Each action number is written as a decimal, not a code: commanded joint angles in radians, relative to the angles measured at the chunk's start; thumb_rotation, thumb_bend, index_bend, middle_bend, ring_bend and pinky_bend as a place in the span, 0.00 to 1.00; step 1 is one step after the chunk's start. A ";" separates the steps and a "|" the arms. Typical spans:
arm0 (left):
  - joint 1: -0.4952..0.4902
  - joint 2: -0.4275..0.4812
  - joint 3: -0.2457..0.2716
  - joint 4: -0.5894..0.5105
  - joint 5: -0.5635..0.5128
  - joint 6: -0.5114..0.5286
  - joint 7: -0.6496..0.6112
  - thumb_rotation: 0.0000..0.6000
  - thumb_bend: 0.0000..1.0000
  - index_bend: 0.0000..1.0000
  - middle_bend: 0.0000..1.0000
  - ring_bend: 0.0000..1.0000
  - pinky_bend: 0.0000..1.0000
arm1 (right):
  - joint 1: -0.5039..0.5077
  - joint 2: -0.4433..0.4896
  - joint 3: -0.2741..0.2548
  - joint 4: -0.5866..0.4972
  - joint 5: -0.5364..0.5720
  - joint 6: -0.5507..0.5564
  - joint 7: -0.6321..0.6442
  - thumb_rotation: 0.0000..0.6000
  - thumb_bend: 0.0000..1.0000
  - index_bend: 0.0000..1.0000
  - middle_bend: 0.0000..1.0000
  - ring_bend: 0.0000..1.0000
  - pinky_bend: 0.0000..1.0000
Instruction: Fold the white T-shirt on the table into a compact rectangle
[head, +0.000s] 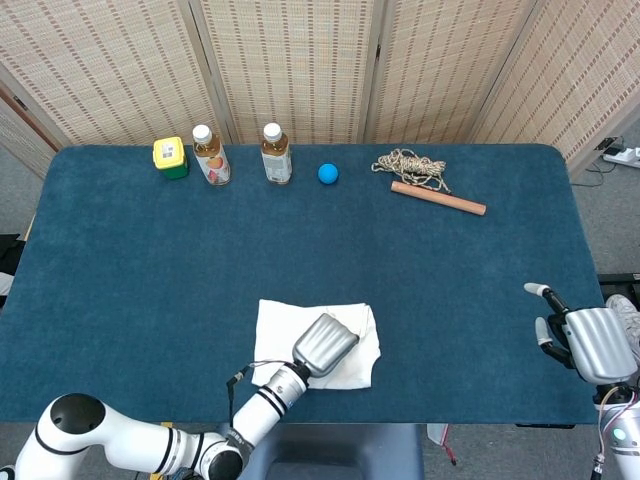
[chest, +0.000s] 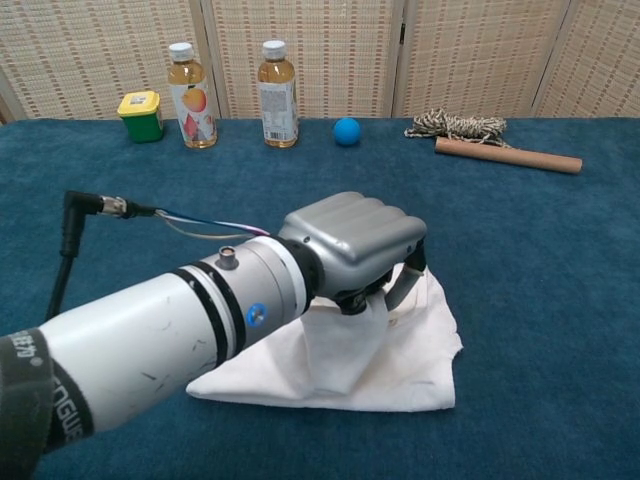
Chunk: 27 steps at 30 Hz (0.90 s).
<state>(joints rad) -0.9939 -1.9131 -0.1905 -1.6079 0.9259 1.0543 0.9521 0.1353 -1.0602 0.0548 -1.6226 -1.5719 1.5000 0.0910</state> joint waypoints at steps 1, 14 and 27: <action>-0.009 -0.018 0.002 0.015 -0.006 0.007 0.011 1.00 0.48 0.45 0.92 0.87 1.00 | -0.001 0.000 0.000 0.002 0.001 0.000 0.002 1.00 0.58 0.23 0.96 0.95 0.96; -0.025 -0.118 -0.028 0.110 -0.027 0.080 0.044 1.00 0.24 0.13 0.91 0.87 1.00 | -0.009 0.001 0.003 0.003 0.001 0.007 0.007 1.00 0.58 0.23 0.97 0.95 0.96; -0.043 -0.227 -0.092 0.232 0.000 0.100 -0.016 1.00 0.23 0.07 0.91 0.87 1.00 | -0.009 -0.002 0.007 -0.003 -0.004 0.008 0.003 1.00 0.58 0.23 0.97 0.95 0.96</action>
<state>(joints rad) -1.0295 -2.1232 -0.2723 -1.3979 0.9248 1.1562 0.9391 0.1262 -1.0619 0.0617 -1.6261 -1.5761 1.5076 0.0937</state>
